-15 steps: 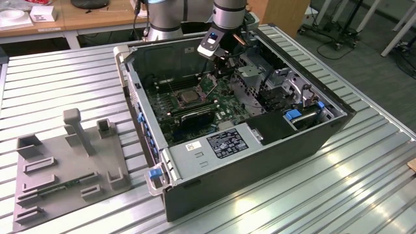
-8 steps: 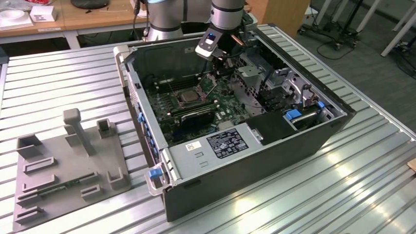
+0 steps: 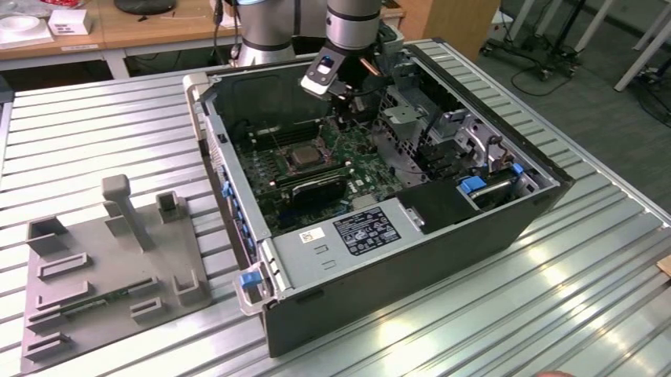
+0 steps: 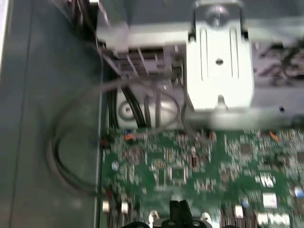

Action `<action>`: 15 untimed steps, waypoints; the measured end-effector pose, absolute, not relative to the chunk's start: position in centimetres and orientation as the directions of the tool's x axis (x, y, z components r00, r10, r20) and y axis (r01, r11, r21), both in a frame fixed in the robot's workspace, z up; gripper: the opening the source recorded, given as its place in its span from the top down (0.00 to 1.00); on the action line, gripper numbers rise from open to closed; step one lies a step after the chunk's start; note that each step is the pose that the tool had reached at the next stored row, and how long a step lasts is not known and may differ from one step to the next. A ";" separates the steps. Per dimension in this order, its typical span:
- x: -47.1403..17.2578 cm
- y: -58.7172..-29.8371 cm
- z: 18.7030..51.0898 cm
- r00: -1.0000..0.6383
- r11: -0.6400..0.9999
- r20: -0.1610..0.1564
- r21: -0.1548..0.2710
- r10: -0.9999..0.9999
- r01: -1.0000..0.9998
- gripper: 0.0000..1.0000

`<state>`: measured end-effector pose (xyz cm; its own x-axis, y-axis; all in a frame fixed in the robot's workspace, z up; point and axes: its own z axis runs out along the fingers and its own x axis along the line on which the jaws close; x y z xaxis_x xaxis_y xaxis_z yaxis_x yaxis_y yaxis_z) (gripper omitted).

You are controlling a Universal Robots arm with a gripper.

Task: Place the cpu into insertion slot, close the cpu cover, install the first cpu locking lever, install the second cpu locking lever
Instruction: 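Close the cpu cover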

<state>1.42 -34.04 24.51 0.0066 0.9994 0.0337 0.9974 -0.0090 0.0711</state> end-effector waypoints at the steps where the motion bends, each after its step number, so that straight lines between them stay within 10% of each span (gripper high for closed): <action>1: 1.0 -34.0 24.5 0.007 -0.009 0.034 0.071 0.999 0.997 0.89; 15: -0.6 -34.0 24.5 0.009 -0.011 0.034 0.070 0.999 0.997 0.89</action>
